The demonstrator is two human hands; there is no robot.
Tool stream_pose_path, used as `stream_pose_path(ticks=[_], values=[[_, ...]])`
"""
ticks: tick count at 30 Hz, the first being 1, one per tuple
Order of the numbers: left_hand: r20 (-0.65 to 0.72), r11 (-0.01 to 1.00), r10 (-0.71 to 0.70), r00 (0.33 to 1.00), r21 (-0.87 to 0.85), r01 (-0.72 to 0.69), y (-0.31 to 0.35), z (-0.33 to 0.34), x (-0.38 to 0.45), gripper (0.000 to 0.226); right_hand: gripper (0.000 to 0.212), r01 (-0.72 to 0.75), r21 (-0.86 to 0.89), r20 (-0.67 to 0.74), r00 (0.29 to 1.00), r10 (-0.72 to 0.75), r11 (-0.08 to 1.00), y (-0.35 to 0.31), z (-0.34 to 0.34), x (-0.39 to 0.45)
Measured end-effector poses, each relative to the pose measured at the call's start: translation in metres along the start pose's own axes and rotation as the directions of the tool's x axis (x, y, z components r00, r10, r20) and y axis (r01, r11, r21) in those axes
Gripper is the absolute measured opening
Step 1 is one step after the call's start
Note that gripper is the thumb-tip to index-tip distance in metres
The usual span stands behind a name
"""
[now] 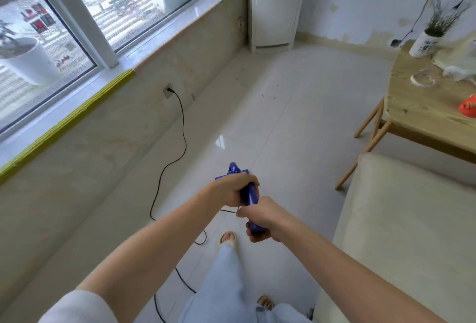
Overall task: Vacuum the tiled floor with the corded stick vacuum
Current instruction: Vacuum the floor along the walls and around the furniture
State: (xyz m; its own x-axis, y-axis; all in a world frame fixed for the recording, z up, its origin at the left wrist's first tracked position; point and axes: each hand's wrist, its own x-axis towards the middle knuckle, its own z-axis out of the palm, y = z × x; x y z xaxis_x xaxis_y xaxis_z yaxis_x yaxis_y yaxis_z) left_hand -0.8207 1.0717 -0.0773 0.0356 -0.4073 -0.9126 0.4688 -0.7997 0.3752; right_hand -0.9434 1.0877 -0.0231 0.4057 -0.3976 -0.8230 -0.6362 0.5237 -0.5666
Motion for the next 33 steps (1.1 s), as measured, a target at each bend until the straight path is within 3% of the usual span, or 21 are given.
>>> stream_pose_path(ticks=[5, 10, 15, 20, 33], values=[[-0.08, 0.99, 0.026, 0.996, 0.14, -0.015, -0.011, -0.026, -0.013, 0.008, 0.013, 0.011, 0.242, -0.041, 0.999, -0.002, 0.97, 0.015, 0.054, 0.006], [-0.176, 0.986, 0.074, 0.982, 0.162, -0.045, -0.003, -0.044, -0.013, 0.005, 0.022, 0.014, 0.306, -0.047, 0.999, 0.001, 0.952, 0.004, 0.081, 0.03], [-0.197, 0.991, 0.095, 0.976, 0.115, -0.073, 0.023, -0.047, 0.009, 0.005, 0.021, -0.004, 0.23, -0.052, 0.999, 0.016, 0.973, -0.019, 0.061, 0.059], [-0.113, 0.999, 0.043, 0.993, 0.004, -0.043, 0.065, -0.045, 0.037, 0.011, 0.026, -0.029, 0.181, -0.078, 0.996, 0.044, 0.983, -0.046, 0.034, 0.094], [-0.095, 0.996, 0.083, 0.992, -0.025, -0.085, 0.234, -0.094, 0.109, 0.012, 0.028, -0.064, 0.155, -0.086, 0.993, 0.078, 0.986, -0.202, 0.008, 0.205]])
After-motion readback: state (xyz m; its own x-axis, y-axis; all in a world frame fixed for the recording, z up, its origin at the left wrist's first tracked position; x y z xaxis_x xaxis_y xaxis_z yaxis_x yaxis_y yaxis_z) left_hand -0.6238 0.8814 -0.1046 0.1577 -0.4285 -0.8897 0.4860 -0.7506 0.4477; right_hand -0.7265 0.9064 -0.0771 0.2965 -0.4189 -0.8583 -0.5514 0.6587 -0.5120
